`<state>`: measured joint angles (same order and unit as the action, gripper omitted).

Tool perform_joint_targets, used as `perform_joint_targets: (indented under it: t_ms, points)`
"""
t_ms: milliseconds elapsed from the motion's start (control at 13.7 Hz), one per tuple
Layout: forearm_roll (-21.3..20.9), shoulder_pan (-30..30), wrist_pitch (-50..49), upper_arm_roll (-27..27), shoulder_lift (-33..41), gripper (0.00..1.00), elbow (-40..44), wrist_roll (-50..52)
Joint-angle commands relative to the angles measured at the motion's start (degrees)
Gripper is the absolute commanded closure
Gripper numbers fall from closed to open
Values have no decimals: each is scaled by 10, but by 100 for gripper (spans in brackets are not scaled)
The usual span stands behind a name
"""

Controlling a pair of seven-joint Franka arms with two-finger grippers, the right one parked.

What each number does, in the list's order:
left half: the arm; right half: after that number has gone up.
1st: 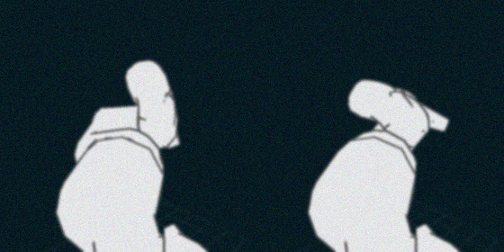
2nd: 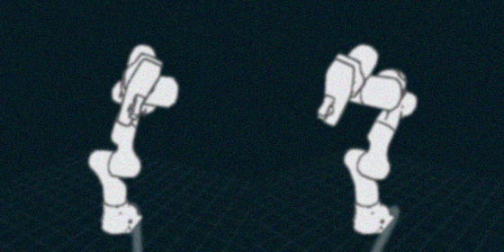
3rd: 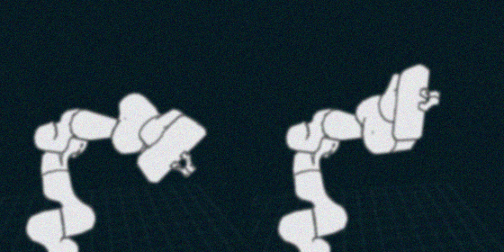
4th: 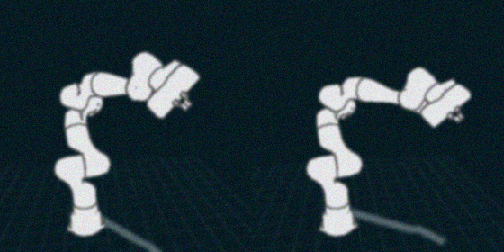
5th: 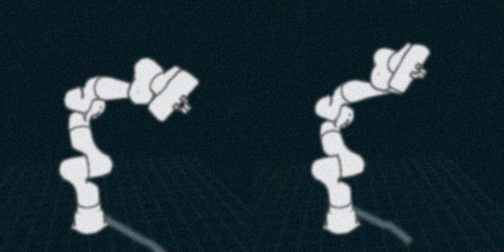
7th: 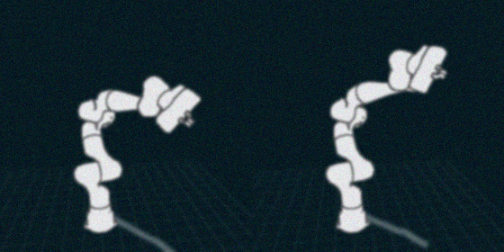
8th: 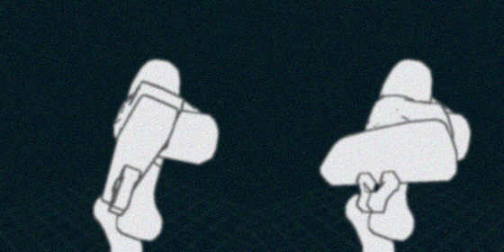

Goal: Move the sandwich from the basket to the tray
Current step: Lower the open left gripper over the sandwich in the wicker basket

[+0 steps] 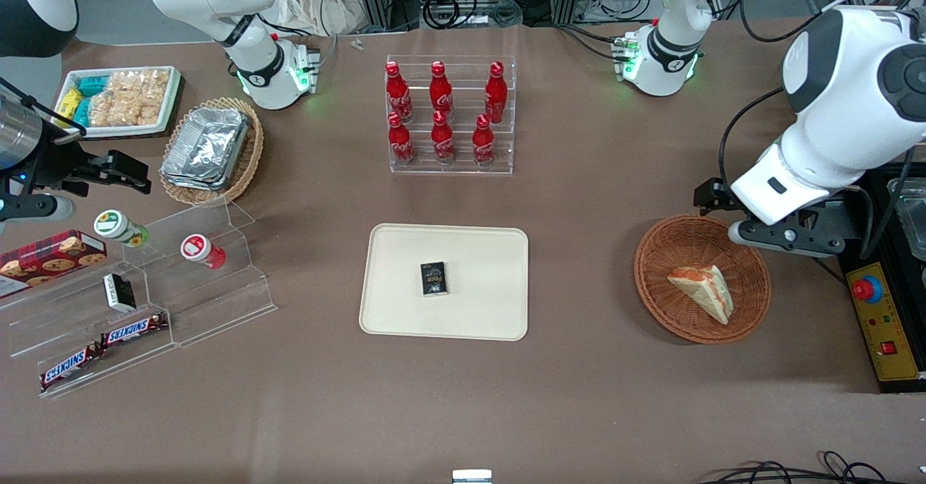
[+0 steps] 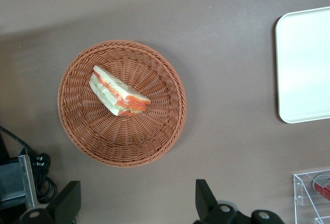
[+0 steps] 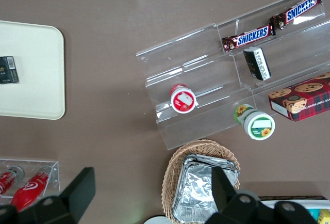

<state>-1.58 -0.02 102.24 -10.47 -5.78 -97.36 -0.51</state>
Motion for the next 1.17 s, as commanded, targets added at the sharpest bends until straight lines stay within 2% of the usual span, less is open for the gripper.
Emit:
perform_joint_targets:
  t_ms: [0, 146, 292, 438, 583, 802, 948, 1094]
  points:
    - [-3, -3, -15, -2, -5, 0, 13, 7]
    - [-4, -4, -15, -1, -15, 0, 20, 2]
    - [-32, -9, -14, -1, -27, 0, 22, 2]
    - [-28, -29, -4, -1, -40, 0, 16, 44]
    - [-30, -51, 48, -1, -56, 0, -4, 164]
    - [-35, -53, 166, -1, -70, 0, -83, 375]
    - [-35, -55, 236, -1, -86, 0, -122, 447]
    - [-40, -56, 262, 0, -117, 0, -124, 494]
